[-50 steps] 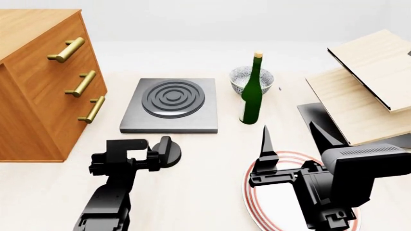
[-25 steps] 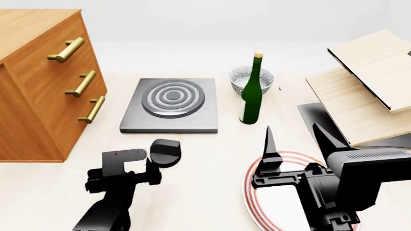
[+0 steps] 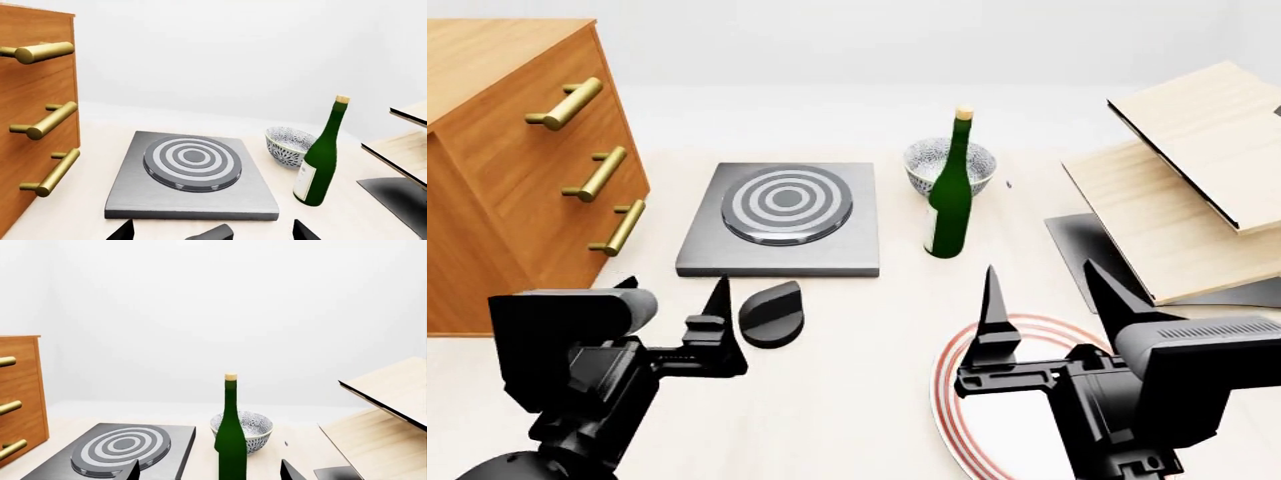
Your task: Turn on the stove.
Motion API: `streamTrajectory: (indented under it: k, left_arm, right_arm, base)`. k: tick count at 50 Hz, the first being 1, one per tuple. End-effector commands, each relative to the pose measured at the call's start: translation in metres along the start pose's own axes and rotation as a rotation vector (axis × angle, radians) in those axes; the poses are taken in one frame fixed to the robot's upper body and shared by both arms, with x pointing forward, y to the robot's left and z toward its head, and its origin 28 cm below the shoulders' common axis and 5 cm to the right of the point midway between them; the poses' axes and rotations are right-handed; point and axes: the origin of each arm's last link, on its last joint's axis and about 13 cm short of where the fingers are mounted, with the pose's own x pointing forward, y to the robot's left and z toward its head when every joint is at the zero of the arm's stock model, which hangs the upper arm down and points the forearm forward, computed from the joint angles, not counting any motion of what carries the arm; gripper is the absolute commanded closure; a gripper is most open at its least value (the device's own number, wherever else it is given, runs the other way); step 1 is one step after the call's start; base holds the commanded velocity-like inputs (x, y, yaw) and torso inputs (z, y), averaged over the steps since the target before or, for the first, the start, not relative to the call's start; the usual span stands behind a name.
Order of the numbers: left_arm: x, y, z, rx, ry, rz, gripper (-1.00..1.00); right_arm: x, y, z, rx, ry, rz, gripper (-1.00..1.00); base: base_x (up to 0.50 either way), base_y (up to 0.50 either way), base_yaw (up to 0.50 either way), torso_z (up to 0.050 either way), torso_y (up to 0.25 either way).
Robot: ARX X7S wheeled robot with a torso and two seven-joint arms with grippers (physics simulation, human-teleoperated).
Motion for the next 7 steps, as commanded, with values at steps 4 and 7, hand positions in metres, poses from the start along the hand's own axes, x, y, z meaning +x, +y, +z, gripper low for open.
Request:
streamTrajectory:
  k: [4,7]
  left_arm:
    - [-0.0155,-0.0079,0.0048,0.023,-0.006,-0.058,-1.0]
    - [-0.0155,-0.0078,0.0048,0.022,-0.006,-0.058,-1.0]
  right_arm:
    - [-0.001,0.0007,0.0002,-0.002,-0.002,0.001,-1.0]
    - [-0.0007,0.0005,0.0004,-0.002,-0.001,-0.001,-1.0]
  base:
    - [0.0,0.0,0.0,0.0,0.0]
    - [0.0,0.0,0.0,0.0,0.0]
